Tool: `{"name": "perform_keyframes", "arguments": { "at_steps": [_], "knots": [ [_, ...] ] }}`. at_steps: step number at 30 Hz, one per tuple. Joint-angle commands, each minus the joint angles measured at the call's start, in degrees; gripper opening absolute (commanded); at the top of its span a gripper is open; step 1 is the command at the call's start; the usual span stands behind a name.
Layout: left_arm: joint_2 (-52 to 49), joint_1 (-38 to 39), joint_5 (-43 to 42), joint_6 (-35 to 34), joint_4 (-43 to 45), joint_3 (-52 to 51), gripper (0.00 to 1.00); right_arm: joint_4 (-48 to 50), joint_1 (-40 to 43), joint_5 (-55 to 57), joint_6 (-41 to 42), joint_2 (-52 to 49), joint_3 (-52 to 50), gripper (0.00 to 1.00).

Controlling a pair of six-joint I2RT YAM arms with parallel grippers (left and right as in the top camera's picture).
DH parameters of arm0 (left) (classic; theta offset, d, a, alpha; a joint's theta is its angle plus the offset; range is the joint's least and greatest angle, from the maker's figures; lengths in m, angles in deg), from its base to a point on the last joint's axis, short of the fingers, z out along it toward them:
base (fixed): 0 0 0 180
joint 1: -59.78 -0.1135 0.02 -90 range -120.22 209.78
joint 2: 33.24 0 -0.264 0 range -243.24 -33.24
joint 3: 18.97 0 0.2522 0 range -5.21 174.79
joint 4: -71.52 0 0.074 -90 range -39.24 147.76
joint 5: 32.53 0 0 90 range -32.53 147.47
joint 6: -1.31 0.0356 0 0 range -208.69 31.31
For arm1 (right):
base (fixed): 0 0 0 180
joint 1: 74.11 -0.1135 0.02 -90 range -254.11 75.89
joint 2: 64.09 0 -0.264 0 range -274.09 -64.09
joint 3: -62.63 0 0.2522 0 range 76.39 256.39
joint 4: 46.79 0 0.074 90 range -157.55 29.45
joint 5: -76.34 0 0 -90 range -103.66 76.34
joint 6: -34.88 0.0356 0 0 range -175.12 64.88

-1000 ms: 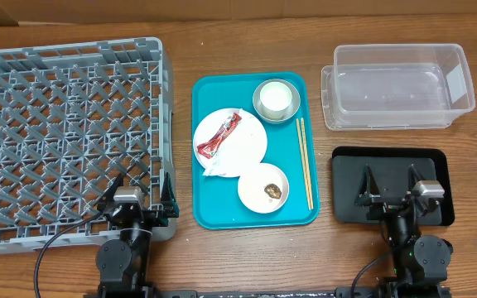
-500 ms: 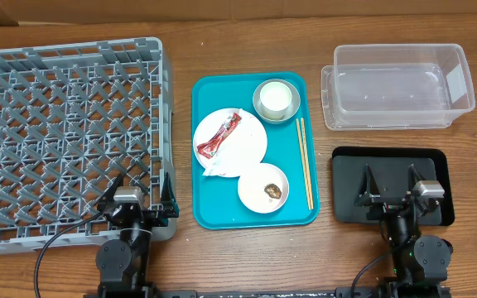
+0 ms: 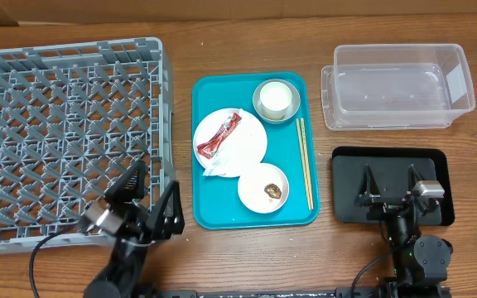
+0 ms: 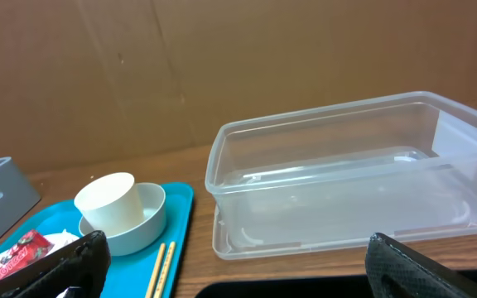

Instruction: Sort waste into correct bins and load items into the dishwasher

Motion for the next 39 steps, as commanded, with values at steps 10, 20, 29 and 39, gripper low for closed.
{"name": "perform_keyframes", "arguments": {
  "at_steps": [10, 20, 29, 39],
  "knots": [
    [-13.07, -0.28, 6.16, 26.99, -34.84, 35.19, 1.00, 0.31, -0.33, 0.55, -0.39, 0.46, -0.61, 1.00],
    [-64.61, 1.42, -14.73, 41.62, -89.42, 89.70, 1.00, 0.31, -0.33, 0.52, -0.39, 0.46, -0.61, 1.00],
    [-88.61, 10.38, -1.22, 36.52, -107.62, 106.92, 1.00, 0.31, -0.33, 0.55, -0.39, 0.46, -0.61, 1.00],
    [-103.38, 10.75, -12.13, 20.74, -108.63, 106.92, 1.00, 0.31, -0.33, 0.55, -0.39, 0.46, -0.61, 1.00]
  ]
}}
